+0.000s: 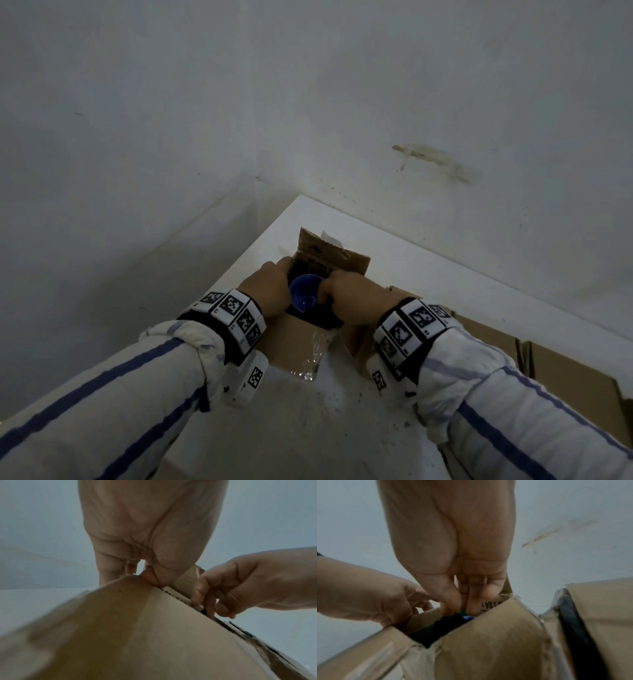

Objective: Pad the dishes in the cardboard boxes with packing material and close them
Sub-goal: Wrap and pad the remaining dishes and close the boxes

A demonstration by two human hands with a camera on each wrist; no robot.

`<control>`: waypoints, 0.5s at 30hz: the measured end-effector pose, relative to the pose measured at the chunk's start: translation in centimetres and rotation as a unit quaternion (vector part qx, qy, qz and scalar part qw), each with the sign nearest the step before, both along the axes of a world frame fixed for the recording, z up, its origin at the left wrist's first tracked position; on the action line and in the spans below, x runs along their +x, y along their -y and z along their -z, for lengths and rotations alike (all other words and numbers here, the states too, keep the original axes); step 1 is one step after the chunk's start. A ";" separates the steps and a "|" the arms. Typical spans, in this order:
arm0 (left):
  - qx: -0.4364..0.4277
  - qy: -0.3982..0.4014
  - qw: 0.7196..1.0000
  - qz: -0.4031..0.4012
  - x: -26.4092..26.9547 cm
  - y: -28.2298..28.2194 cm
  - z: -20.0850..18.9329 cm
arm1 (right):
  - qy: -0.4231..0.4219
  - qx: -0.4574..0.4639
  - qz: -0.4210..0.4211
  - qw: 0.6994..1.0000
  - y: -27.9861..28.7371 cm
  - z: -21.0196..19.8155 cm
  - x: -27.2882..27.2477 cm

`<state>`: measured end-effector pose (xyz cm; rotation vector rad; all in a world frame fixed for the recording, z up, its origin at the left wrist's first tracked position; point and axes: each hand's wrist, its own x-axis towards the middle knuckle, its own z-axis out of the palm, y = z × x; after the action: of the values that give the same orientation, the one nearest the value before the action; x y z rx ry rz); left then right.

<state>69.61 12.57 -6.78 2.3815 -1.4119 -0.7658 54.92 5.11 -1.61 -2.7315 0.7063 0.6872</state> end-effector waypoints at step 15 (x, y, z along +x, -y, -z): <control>-0.016 0.087 0.996 -0.026 -2.0 -0.5 -2.9 | 0.119 0.075 0.096 0.985 -0.3 -1.0 -2.9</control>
<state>67.57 13.11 -3.87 2.5022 -1.4079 -0.5293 52.01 5.40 -0.61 -2.5104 0.8103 0.3480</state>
